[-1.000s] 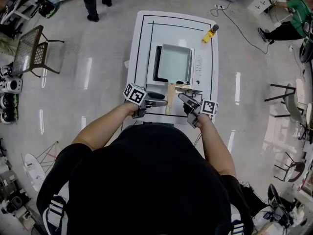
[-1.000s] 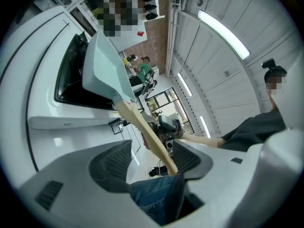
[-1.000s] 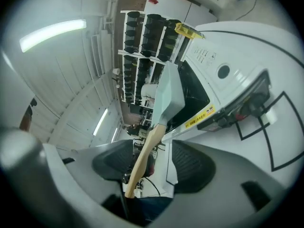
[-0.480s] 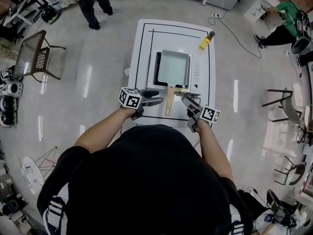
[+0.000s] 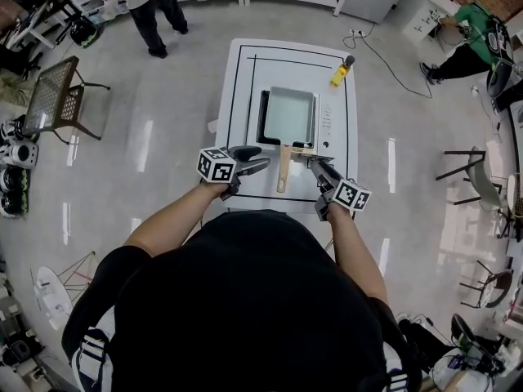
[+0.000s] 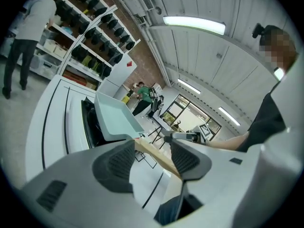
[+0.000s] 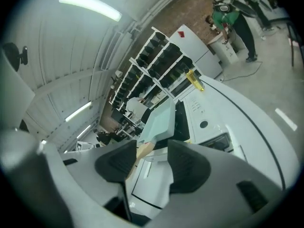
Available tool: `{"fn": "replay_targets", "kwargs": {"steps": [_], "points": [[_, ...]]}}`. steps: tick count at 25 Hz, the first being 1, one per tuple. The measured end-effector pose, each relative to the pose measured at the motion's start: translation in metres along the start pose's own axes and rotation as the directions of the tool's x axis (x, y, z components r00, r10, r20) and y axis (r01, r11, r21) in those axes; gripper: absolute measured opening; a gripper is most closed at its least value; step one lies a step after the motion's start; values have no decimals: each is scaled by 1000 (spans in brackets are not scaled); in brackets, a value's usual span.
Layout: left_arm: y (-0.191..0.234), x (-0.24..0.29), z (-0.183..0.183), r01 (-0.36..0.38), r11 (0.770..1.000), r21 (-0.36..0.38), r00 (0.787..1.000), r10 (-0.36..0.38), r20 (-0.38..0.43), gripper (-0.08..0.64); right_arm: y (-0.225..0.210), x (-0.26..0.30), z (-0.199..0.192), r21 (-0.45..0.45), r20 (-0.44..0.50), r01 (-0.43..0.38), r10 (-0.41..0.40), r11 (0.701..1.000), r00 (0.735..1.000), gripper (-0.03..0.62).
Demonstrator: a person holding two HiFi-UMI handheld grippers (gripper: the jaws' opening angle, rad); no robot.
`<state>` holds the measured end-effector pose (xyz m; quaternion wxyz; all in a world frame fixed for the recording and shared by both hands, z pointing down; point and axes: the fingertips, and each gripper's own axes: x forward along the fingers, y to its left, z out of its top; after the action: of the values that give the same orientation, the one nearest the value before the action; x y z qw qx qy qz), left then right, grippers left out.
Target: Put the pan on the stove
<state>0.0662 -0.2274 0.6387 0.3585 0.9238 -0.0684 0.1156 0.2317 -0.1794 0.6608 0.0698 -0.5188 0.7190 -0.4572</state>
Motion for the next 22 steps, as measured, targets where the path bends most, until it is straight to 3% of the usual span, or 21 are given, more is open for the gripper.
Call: {"fn": "replay_targets", "kwargs": {"steps": [8,12,22], "points": [[3,-9,21,-72,987,142,997,70,22,217,18,-2,25,-164,68,77,-67,983,995,192],[0,-15,31,-99,978,183,995,92,49,206,27,-7,36,-220,108,117,-95,968,990,152],[-5,-31,36,-126,963,238,992,114,63,147,42,-12,37,-259,150,165,-129,952,980,106]]}}
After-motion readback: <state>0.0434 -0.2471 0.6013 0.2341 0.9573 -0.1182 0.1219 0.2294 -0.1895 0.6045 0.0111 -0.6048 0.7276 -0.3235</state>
